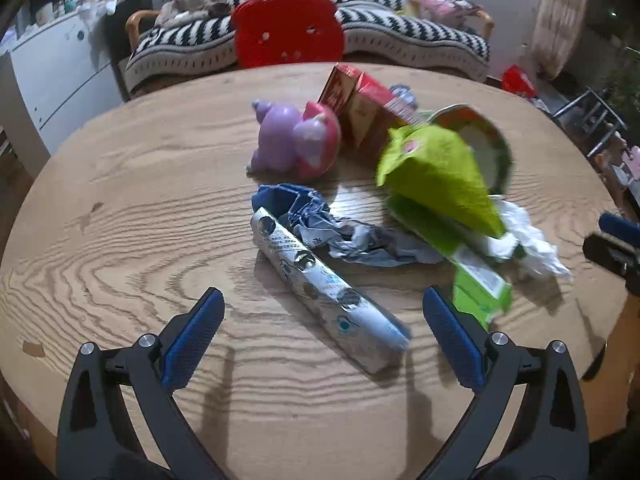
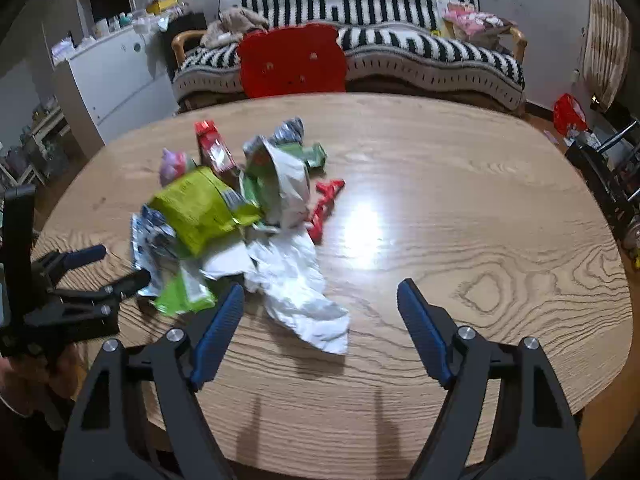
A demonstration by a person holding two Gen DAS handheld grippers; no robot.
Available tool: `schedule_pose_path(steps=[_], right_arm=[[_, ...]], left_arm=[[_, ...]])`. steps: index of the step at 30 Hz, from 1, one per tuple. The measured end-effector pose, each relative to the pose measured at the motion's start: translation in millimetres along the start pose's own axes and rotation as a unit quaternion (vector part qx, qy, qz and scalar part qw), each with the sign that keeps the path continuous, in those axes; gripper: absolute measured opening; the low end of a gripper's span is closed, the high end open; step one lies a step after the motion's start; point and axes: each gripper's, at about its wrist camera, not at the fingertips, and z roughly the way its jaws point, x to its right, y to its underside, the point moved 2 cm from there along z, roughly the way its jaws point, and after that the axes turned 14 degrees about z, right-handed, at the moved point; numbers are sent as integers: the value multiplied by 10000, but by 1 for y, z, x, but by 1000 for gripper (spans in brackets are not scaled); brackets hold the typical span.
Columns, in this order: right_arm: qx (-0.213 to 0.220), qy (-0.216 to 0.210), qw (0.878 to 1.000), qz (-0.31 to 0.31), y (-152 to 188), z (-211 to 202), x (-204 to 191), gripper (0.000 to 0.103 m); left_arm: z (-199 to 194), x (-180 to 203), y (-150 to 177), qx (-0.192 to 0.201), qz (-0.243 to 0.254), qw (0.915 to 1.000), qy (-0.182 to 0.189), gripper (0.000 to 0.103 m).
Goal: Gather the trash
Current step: 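Grasp the white tissue with the right tool while the left tool grasps the silver foil tube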
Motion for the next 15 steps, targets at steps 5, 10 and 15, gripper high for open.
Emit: schedule_pose_path(steps=[5, 10, 15], right_arm=[[-328, -48, 9991, -265, 8, 29, -8, 70], [-479, 109, 9978, -441, 12, 49, -13, 52], [-419, 143, 9982, -393, 10, 47, -11, 24]], left_arm=[[18, -9, 2, -187, -206, 9996, -78, 96], [25, -12, 4, -182, -219, 9995, -127, 96], [18, -9, 6, -79, -135, 9997, -164, 56]])
